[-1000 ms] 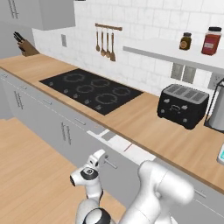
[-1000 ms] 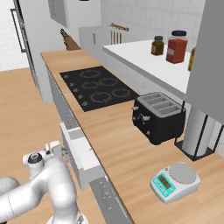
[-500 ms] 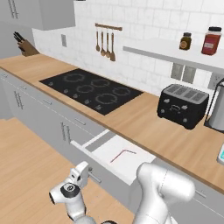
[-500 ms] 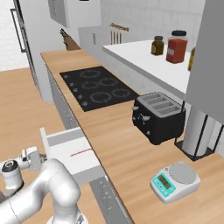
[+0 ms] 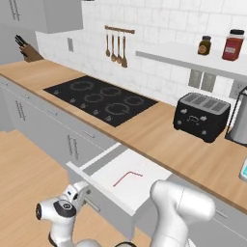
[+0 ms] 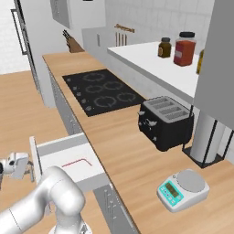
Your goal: Take a straw from the drawer in front and place it inside the glass cup on the dining counter.
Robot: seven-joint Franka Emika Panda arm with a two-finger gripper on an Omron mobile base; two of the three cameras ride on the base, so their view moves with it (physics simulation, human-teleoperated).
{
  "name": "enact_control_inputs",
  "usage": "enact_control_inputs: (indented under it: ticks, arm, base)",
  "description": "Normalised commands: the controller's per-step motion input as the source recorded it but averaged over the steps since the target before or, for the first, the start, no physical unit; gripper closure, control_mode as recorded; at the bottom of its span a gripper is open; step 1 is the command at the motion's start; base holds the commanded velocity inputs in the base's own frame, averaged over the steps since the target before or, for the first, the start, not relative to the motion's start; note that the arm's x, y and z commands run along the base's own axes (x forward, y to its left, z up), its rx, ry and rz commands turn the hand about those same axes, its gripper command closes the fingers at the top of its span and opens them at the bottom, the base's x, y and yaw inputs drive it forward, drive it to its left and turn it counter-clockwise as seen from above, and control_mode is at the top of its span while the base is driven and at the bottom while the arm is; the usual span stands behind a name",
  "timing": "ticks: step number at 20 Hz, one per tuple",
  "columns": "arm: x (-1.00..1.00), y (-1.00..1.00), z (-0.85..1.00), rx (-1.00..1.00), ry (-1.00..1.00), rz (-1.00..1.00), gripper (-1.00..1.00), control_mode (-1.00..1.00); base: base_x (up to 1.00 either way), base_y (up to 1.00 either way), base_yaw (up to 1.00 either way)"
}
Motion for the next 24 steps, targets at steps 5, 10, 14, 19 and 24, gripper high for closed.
enact_control_inputs:
  ticks: [5,10,14,19,24]
  arm:
    - [-0.22,0.0,0.55,0.73,0.51,0.03,-1.0,-1.0]
    - [-0.64,-0.02,0.81,0.55,0.28,0.01,-1.0,-1.0]
    - [-0.73,-0.33,1.0,0.31,0.01,-0.01,-1.0,-1.0]
    - [-0.31,-0.56,1.0,0.15,0.0,-0.09,-1.0,-1.0]
    - [0.09,-0.76,0.73,0.05,0.03,-0.1,-1.0,-1.0]
  base:
    - [0.0,0.0,0.0]
    - [0.0,0.0,0.0]
    - [0.0,0.0,0.0]
    - [0.0,0.0,0.0]
    - [0.0,0.0,0.0]
